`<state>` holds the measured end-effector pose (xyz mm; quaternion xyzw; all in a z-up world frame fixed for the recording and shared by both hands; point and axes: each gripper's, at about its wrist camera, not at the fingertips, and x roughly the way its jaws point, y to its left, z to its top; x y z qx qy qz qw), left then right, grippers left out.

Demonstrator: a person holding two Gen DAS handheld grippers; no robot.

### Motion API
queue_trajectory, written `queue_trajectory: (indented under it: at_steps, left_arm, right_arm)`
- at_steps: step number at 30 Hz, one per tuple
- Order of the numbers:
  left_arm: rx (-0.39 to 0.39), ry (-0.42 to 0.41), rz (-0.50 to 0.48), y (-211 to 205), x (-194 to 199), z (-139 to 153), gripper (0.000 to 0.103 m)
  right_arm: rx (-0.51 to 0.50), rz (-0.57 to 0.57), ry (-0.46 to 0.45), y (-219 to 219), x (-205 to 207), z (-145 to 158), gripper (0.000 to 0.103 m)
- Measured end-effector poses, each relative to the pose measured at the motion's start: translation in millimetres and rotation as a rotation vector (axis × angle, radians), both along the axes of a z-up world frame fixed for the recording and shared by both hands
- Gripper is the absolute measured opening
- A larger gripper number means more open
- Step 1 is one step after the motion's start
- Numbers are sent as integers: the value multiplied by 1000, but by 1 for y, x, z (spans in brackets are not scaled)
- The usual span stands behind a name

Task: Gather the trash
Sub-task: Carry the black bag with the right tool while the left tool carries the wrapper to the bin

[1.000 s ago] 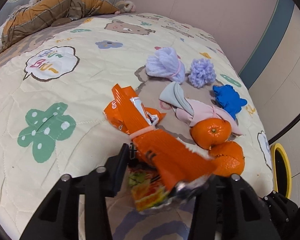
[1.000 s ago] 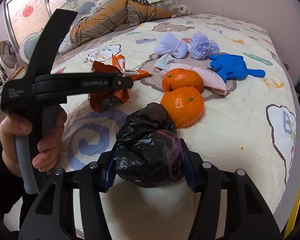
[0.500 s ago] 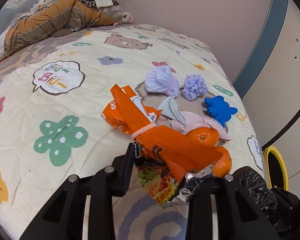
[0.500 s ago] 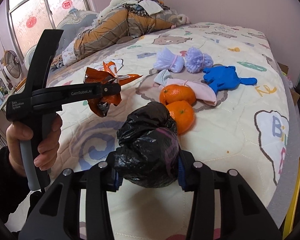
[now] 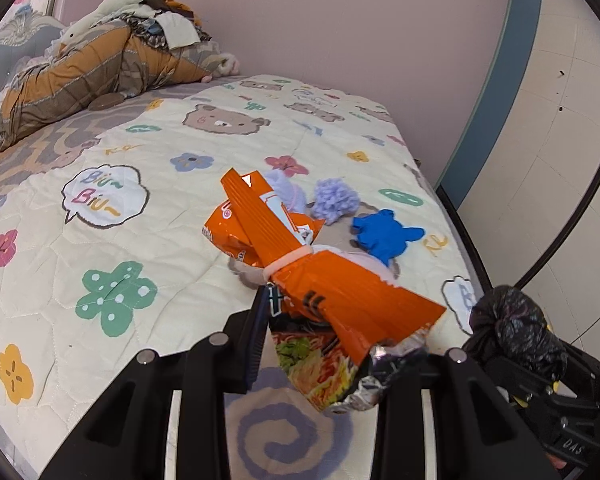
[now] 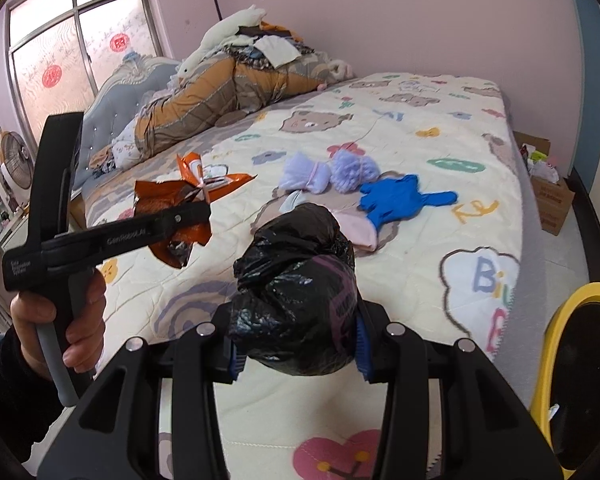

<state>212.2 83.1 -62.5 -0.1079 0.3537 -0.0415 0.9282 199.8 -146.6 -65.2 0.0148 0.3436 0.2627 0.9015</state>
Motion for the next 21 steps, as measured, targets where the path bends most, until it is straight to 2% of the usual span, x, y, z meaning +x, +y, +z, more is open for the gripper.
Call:
queue_trajectory:
  at_steps: [7, 21]
  left_arm:
    - [12, -38, -51, -34, -7, 16, 31]
    - [19, -77, -173, -99, -4, 30, 31]
  right_arm:
    - [10, -62, -19, -34, -3, 17, 40]
    - [58, -208, -40, -103, 0, 30, 40]
